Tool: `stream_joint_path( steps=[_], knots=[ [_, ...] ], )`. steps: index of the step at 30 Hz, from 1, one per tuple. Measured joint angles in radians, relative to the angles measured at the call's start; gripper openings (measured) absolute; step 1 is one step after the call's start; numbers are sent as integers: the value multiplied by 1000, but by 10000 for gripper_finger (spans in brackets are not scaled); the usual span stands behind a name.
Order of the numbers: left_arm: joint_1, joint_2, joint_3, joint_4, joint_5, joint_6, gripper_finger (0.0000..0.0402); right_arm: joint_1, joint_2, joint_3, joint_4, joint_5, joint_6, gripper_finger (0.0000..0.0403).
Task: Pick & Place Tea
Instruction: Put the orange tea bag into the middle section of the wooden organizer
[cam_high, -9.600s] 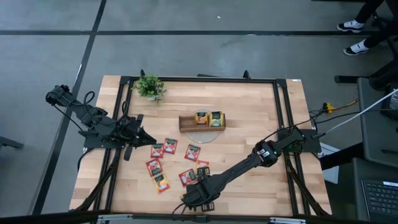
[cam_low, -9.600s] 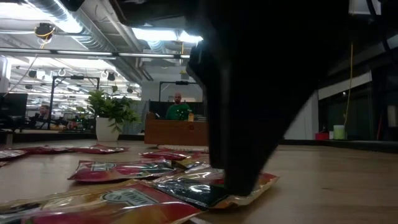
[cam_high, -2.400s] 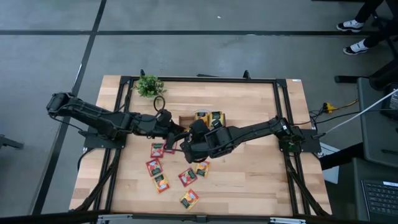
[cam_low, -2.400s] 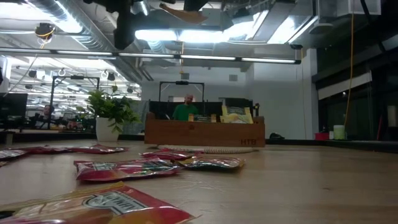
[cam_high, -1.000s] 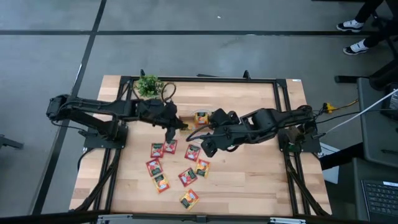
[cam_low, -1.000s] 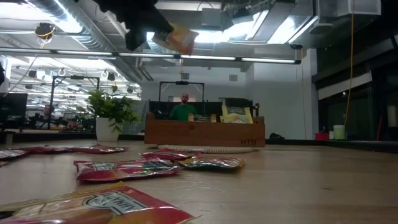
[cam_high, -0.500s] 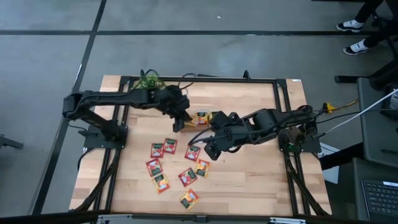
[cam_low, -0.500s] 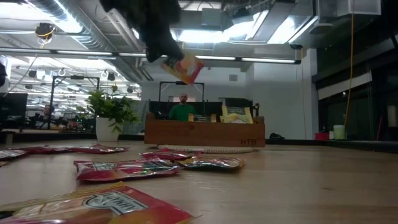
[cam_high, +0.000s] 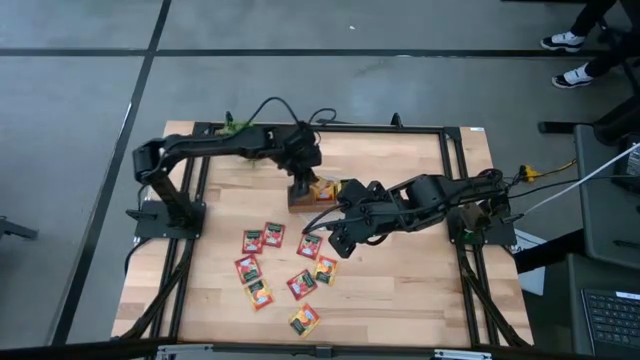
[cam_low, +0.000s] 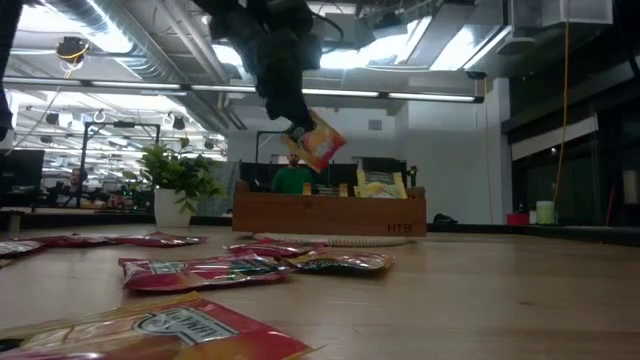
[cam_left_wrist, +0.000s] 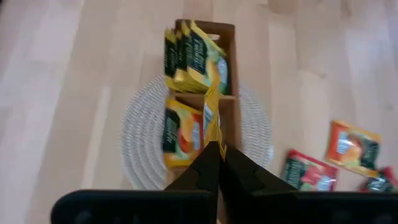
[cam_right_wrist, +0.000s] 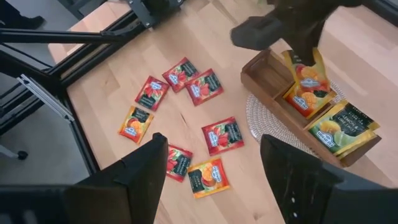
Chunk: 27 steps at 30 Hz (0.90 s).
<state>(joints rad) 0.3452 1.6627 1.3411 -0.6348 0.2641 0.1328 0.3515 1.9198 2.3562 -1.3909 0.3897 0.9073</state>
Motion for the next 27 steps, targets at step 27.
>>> stream_joint_path(
  steps=[27],
  knots=[
    [2, 189, 111, -117, -67, 169, 14, 0, 0, 0, 2, 0, 6, 255]
  ],
)
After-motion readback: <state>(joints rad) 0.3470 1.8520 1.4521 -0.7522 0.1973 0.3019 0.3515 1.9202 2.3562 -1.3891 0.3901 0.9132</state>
